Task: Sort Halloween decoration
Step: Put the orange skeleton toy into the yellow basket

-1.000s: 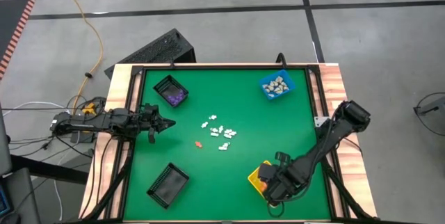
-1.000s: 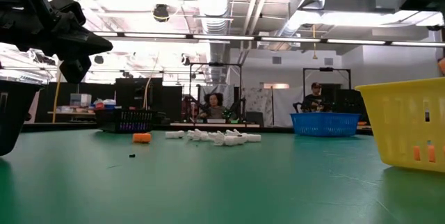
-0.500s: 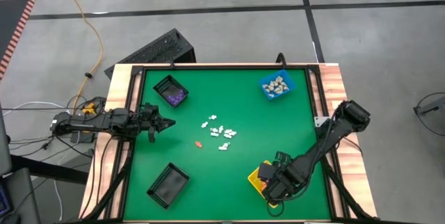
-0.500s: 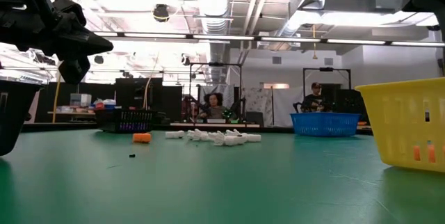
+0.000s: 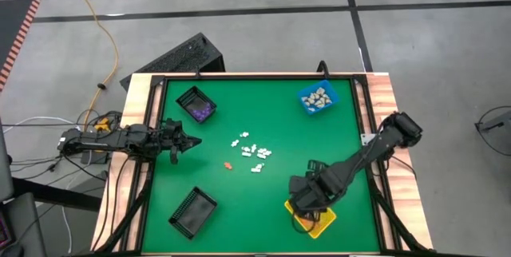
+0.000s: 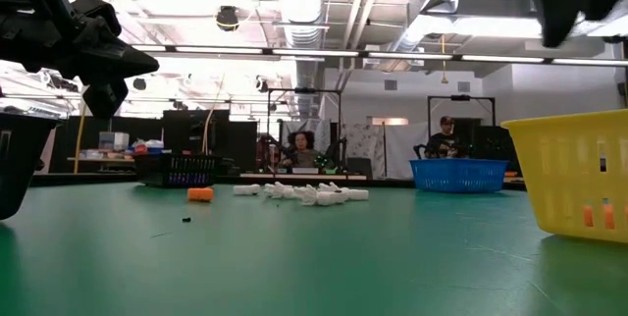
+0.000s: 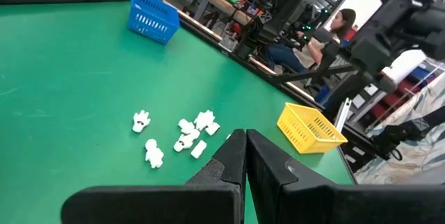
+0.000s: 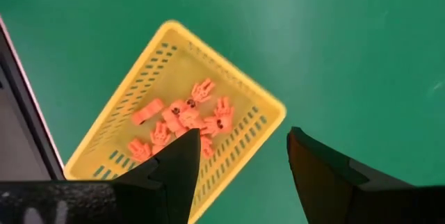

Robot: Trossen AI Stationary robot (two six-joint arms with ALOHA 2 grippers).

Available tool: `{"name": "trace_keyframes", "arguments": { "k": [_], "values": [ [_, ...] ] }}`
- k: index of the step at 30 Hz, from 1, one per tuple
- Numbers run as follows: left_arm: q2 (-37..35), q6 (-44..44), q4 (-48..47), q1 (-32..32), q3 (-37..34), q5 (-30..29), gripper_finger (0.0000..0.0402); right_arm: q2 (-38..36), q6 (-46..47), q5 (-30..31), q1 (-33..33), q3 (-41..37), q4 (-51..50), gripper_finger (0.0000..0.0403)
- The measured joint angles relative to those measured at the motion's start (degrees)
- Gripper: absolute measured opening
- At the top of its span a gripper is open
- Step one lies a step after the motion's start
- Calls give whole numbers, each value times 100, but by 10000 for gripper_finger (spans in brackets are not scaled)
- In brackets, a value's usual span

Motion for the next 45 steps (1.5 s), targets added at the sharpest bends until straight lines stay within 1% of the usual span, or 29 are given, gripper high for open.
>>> {"name": "trace_keyframes", "arguments": {
  "k": [6, 8, 10, 12, 14, 18, 20, 23, 25, 29, 33, 38, 43, 45],
  "values": [
    [0, -48, 0, 0, 0, 0, 0, 0, -719, 16, -177, 382, -169, 234],
    [0, -44, 0, 0, 0, 0, 0, 0, -1093, 243, -252, 444, -12, 234],
    [0, 47, 0, 0, 0, 2, 0, 0, -1557, 595, -389, 444, 383, 234],
    [0, 138, 0, 0, 0, 0, 0, 15, -2097, 987, -605, 444, 1023, 234],
    [0, 164, 0, 0, 0, -8, 0, 60, -2629, 1177, -904, 443, 1816, 234],
    [-2, 175, 5, 0, 0, -81, 0, 159, -3344, 1165, -1519, 207, 3785, 226],
    [-1, 175, 9, 0, 0, -114, 0, 203, -3598, 1065, -1730, 46, 4513, 222],
    [-2, 197, 9, 2, 0, -116, 0, 460, -3715, 944, -1951, -34, 5338, 218],
    [20, 195, 13, 1, 0, -126, 0, 716, -3823, 949, -1956, -53, 5492, 214],
    [76, 133, 15, 1, 0, -132, 0, 1398, -3952, 963, -1903, -63, 6367, 212],
    [112, 116, 7, 2, 2, -49, 0, 1941, -3817, 1167, -1906, -59, 7327, 212],
    [152, 62, 0, 2, 2, 8, 0, 2261, -3767, 1961, -1998, -56, 7501, 209],
    [157, 146, 0, 2, 2, 9, 0, 2576, -3602, 1954, -2102, -50, 8133, 209],
    [157, 148, 0, 2, 2, 4, 0, 2724, -3443, 2003, -2093, -50, 8216, 209]
  ]
}}
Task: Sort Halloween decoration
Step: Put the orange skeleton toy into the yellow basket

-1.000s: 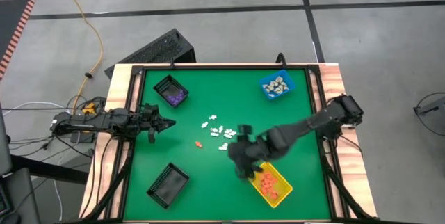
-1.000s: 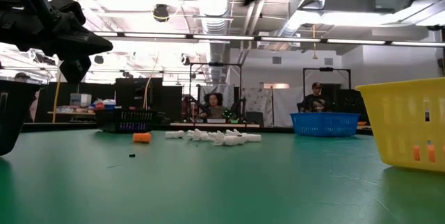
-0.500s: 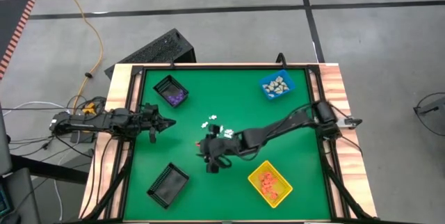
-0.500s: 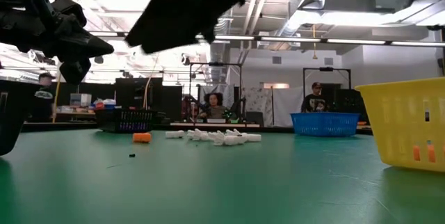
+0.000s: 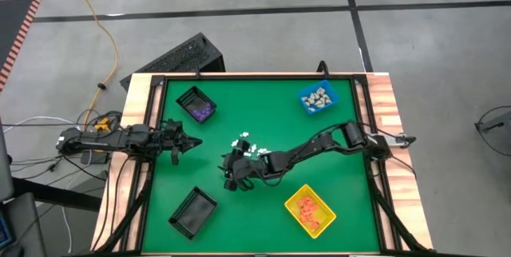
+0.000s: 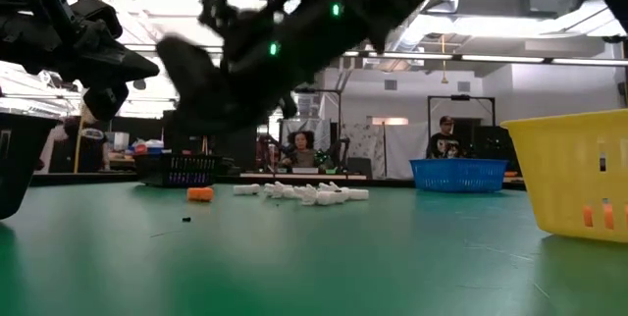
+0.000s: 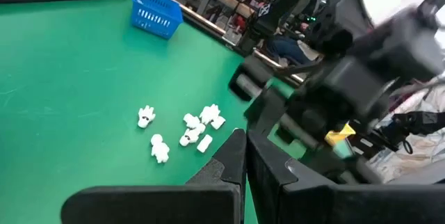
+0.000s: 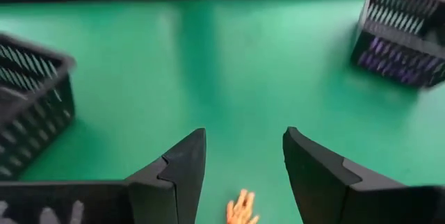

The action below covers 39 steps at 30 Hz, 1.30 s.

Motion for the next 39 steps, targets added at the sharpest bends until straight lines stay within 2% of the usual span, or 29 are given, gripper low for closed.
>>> {"name": "trace_keyframes", "arguments": {
  "k": [11, 17, 20, 29, 35, 39],
  "values": [
    [2, 5, -2, 0, 0, -2, 0, 649, 1021, 94, -14, -9, 47, 209],
    [0, 5, -2, 0, 0, 0, 0, 704, 1678, 120, -53, 11, -204, 204],
    [0, 5, -2, 0, 0, 0, 0, 704, 1782, 133, -55, 16, -284, 179],
    [0, 5, -2, 0, 0, 0, 0, 677, 2013, 135, 7, 9, -331, 64],
    [2, 43, -1, 0, 0, -2, 0, 492, 1970, 55, 2, 37, -513, 51],
    [21, 43, -1, 0, 0, -2, 0, 59, 1786, 112, 6, 32, -812, 51]
  ]
}}
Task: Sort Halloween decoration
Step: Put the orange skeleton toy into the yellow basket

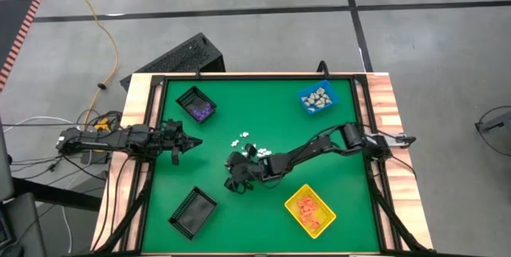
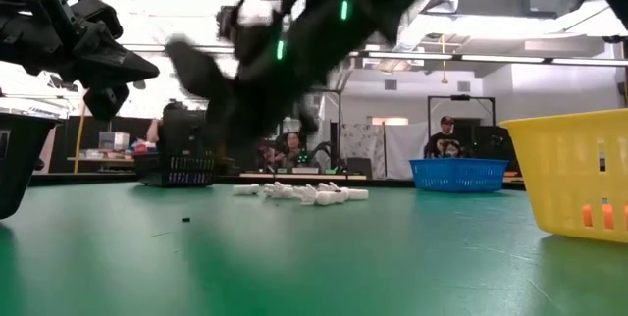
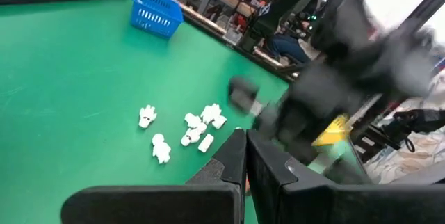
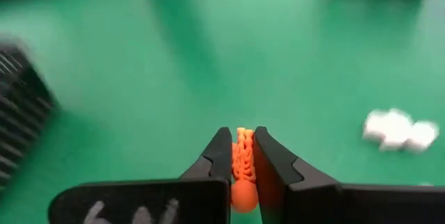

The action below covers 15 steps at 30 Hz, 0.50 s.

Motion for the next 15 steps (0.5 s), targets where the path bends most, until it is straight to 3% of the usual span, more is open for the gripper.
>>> {"name": "trace_keyframes", "arguments": {
  "k": [8, 15],
  "values": [
    [44, -31, 0, 0, 0, 2, 0, -1290, -704, 102, 7, 5, -1154, 51],
    [45, -39, -1, 0, 0, 2, 0, -2635, -645, 119, 282, 18, -3075, 51]
  ]
}}
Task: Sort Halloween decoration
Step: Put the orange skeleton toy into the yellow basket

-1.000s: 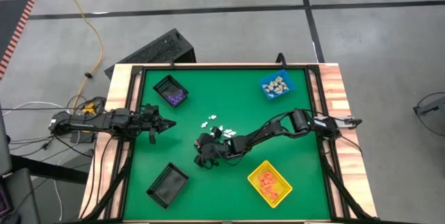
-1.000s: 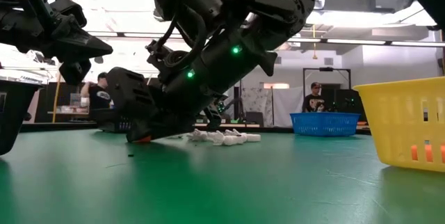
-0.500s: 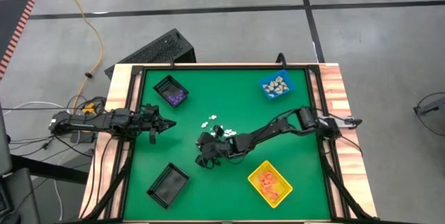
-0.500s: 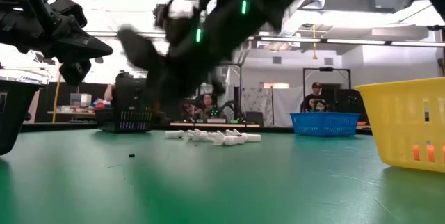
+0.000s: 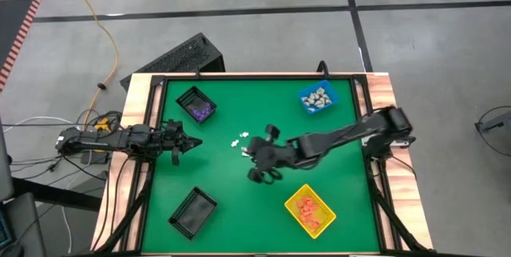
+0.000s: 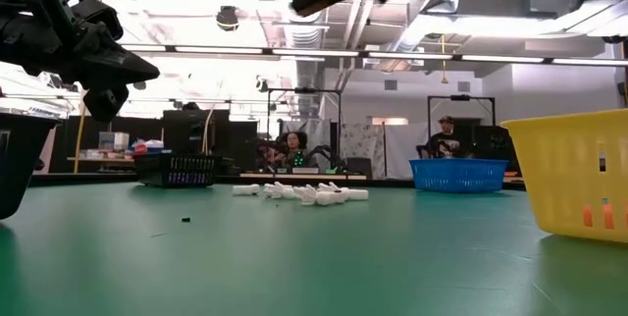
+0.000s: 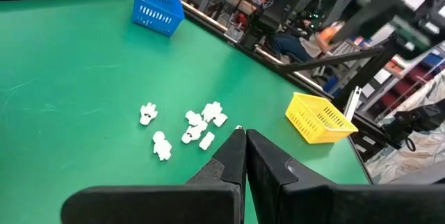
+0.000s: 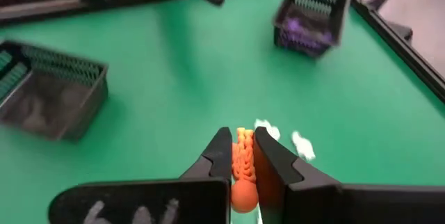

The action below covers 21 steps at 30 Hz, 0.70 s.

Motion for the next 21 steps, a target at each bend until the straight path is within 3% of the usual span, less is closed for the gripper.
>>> {"name": "trace_keyframes", "arguments": {
  "k": [11, 15, 21],
  "values": [
    [2, -23, 2, 0, 0, -2, 0, -1180, 2194, -50, 1069, -7, -3767, 51],
    [2, -48, 2, 0, 0, -13, 0, -1270, 2926, -260, 1602, -4, -4353, 51],
    [2, -48, 2, 0, 0, -24, 0, -1205, 3642, -291, 2350, -107, -4245, 52]
  ]
}}
